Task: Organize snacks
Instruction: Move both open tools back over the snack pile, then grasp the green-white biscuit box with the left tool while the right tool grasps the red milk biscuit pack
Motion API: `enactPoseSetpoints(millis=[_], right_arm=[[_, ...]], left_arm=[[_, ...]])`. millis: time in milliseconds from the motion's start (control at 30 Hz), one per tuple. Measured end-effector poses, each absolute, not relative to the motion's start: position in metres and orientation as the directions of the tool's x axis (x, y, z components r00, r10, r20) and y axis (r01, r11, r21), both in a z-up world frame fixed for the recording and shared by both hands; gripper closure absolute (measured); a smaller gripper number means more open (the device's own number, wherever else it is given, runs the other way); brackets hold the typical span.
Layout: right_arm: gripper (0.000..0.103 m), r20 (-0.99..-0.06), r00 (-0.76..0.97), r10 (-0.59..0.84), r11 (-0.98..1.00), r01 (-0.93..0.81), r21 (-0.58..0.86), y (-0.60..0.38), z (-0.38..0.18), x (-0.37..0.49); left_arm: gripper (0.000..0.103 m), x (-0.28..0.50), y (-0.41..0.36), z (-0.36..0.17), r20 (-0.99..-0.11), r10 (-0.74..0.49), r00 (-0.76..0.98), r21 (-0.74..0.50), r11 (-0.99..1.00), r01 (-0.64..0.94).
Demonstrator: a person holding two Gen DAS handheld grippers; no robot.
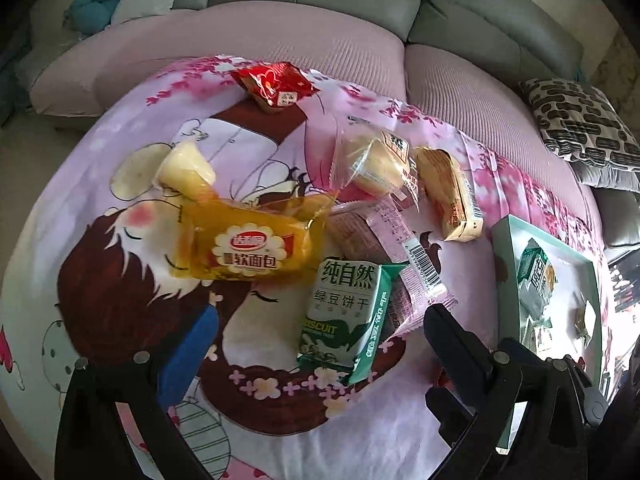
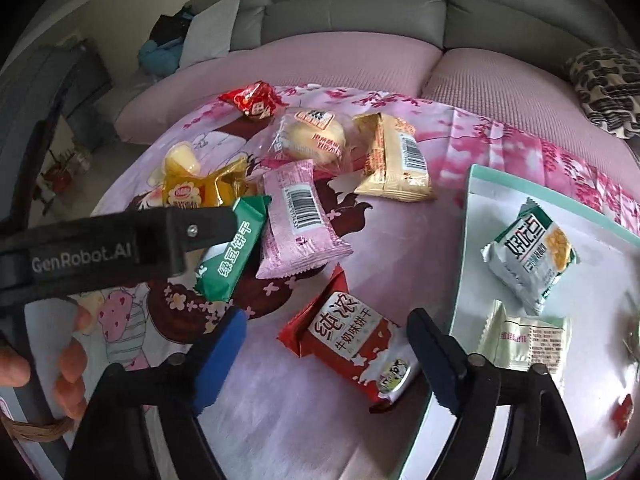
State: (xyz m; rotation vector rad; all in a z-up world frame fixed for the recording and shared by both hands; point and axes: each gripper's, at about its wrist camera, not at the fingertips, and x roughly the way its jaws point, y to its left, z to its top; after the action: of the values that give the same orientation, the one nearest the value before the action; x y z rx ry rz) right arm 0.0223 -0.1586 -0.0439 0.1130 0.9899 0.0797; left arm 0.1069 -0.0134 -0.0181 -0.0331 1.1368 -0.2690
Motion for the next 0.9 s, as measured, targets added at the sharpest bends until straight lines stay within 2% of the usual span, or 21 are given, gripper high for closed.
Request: enactPoseSetpoints(millis=[200, 300, 400, 500, 833, 900], right_arm=[[0.021, -0.827, 0.549, 0.121, 0.991, -0.023, 0.129, -0.159, -0.047, 0.027], [0.021, -0.828, 0.547, 0.123, 0.991, -0.025, 0.131, -0.161, -0.051, 0.029], [0.023, -0.827, 0.545, 0.139, 0.989, -0.033, 0.144, -0.164, -0.055, 0.032], [0.023, -0.831, 0.541, 0.129, 0.991, -0.035, 0.131, -0.162, -0.055, 0.033], [0.023, -0.846, 0.507, 0.164, 0.983, -0.018, 0.180, -0.163, -0.054, 0.027], [0.023, -0.846, 0.501, 0.184, 0.978, -0.006, 0.209, -0.166, -0.053, 0.025]], left_arm=[[0.001, 0.114, -0.015, -0.036, -0.909, -0.250, 0.335, -0.196, 0.963, 0.187], [0.012, 0.116, -0.019, -0.043, -0.914, -0.265, 0.308, -0.213, 0.958, 0.195], [0.013, 0.117, -0.021, -0.049, -0.920, -0.265, 0.288, -0.215, 0.957, 0.195], [0.019, 0.117, -0.022, -0.048, -0.917, -0.275, 0.289, -0.224, 0.954, 0.199], [0.023, 0.117, -0.009, -0.048, -0.926, -0.245, 0.289, -0.202, 0.965, 0.169], [0.027, 0.117, -0.012, -0.049, -0.927, -0.244, 0.285, -0.199, 0.964, 0.178]])
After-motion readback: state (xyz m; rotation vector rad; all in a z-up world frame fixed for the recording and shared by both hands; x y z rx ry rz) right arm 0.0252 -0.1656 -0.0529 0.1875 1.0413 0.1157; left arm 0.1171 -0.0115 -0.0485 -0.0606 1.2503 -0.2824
